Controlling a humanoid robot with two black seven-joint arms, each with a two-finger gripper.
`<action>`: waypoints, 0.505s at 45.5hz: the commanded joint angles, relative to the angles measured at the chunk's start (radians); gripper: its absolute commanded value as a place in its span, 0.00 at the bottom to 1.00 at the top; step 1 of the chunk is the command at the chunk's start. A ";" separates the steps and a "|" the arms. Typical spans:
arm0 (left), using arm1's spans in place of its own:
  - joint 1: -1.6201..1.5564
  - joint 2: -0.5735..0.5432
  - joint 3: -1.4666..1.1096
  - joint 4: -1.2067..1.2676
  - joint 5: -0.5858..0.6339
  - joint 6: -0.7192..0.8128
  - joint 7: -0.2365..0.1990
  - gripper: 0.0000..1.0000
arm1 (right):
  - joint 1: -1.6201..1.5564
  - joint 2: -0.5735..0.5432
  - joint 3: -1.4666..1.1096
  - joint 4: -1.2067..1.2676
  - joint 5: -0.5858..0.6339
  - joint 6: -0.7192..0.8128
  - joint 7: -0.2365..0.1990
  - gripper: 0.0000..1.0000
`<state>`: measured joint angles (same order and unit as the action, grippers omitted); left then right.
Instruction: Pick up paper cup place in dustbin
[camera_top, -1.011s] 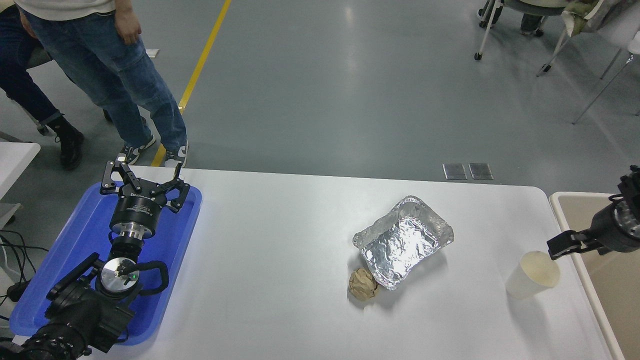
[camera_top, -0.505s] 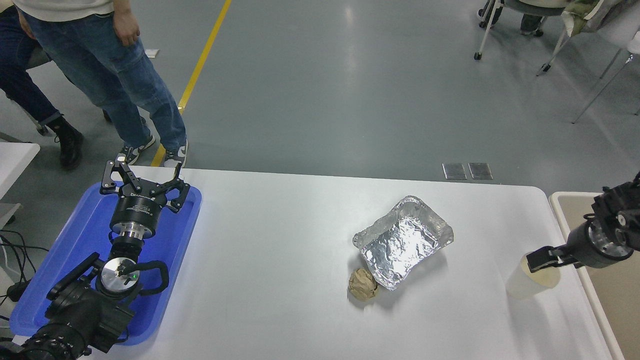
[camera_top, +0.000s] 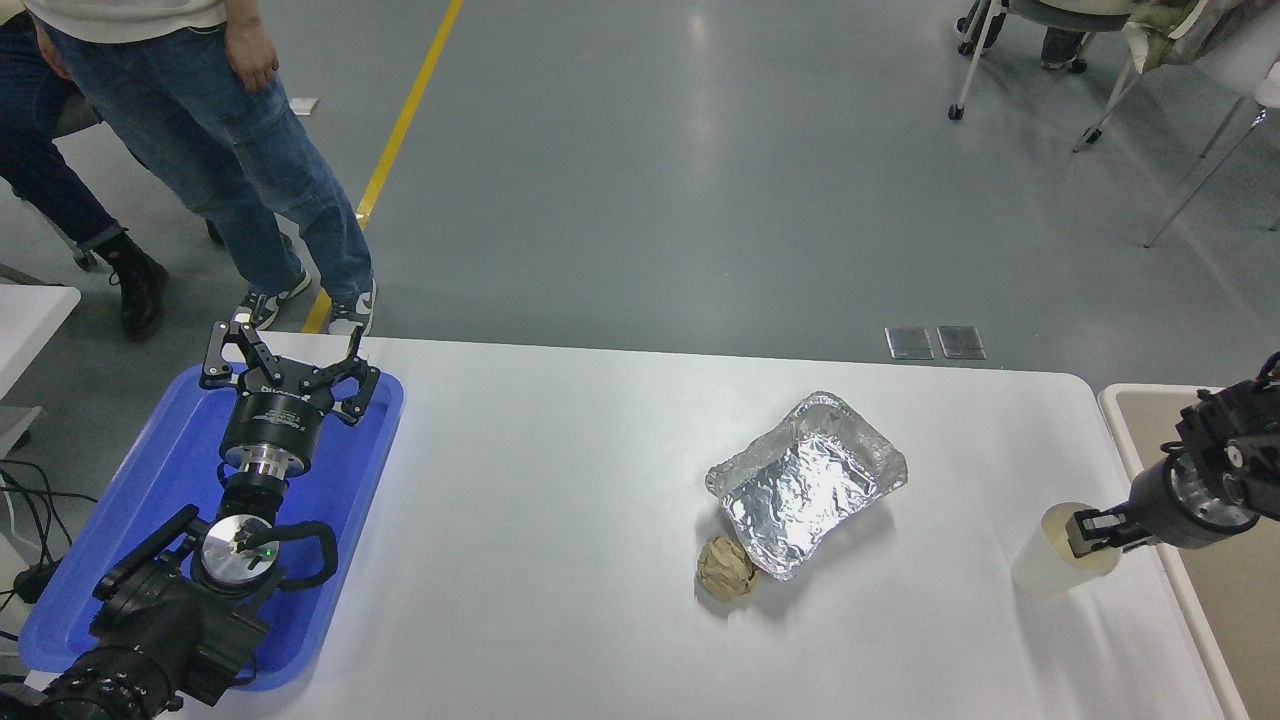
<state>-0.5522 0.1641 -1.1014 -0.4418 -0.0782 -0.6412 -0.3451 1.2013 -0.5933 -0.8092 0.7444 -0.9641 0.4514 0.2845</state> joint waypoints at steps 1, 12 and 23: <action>0.000 0.000 0.000 0.000 0.000 0.000 0.002 1.00 | -0.002 0.003 0.001 0.000 0.001 -0.007 0.001 0.00; 0.000 0.000 0.000 0.000 0.000 0.000 0.002 1.00 | 0.007 0.003 0.002 0.004 0.002 -0.008 0.001 0.00; 0.000 0.000 0.000 0.000 0.000 0.001 0.002 1.00 | 0.096 -0.069 0.007 0.073 0.013 0.030 0.004 0.00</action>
<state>-0.5522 0.1641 -1.1014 -0.4418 -0.0782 -0.6408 -0.3451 1.2247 -0.6023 -0.8018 0.7610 -0.9572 0.4492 0.2860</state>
